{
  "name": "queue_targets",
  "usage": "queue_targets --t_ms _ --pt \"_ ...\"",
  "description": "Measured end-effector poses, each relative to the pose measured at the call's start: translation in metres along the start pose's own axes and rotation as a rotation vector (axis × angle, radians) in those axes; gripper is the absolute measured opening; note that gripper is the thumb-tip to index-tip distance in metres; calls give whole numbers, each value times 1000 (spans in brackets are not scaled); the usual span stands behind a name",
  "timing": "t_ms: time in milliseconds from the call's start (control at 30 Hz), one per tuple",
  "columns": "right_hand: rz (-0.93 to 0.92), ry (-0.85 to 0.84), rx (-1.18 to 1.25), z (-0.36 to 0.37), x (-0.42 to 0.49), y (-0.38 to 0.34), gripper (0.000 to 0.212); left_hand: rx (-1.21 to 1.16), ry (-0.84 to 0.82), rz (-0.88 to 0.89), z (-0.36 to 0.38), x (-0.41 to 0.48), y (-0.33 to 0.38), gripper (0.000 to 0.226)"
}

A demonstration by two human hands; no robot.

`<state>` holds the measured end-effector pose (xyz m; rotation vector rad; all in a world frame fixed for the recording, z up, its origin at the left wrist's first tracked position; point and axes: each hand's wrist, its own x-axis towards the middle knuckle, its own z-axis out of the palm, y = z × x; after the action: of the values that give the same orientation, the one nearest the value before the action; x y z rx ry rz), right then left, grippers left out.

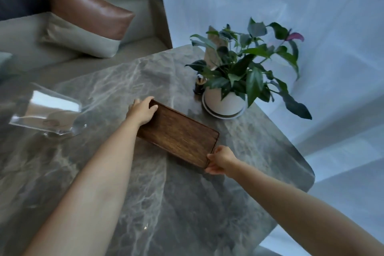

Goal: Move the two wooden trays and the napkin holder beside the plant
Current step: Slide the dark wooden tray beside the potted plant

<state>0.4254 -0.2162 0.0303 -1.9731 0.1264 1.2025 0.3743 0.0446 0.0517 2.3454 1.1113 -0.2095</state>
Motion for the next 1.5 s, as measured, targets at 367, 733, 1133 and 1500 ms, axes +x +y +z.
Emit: queue_targets --t_ms 367,733,1133,1500 --pt "136 -1 188 -9 30 20 8 34 -133 64 59 58 65 54" --pt "162 12 94 -13 46 17 29 80 -92 135 79 84 87 53" --pt "10 84 -149 -22 29 12 36 210 -19 267 75 63 64 60" --pt "-494 289 -914 20 -13 -48 42 248 87 140 29 -19 -30 62"
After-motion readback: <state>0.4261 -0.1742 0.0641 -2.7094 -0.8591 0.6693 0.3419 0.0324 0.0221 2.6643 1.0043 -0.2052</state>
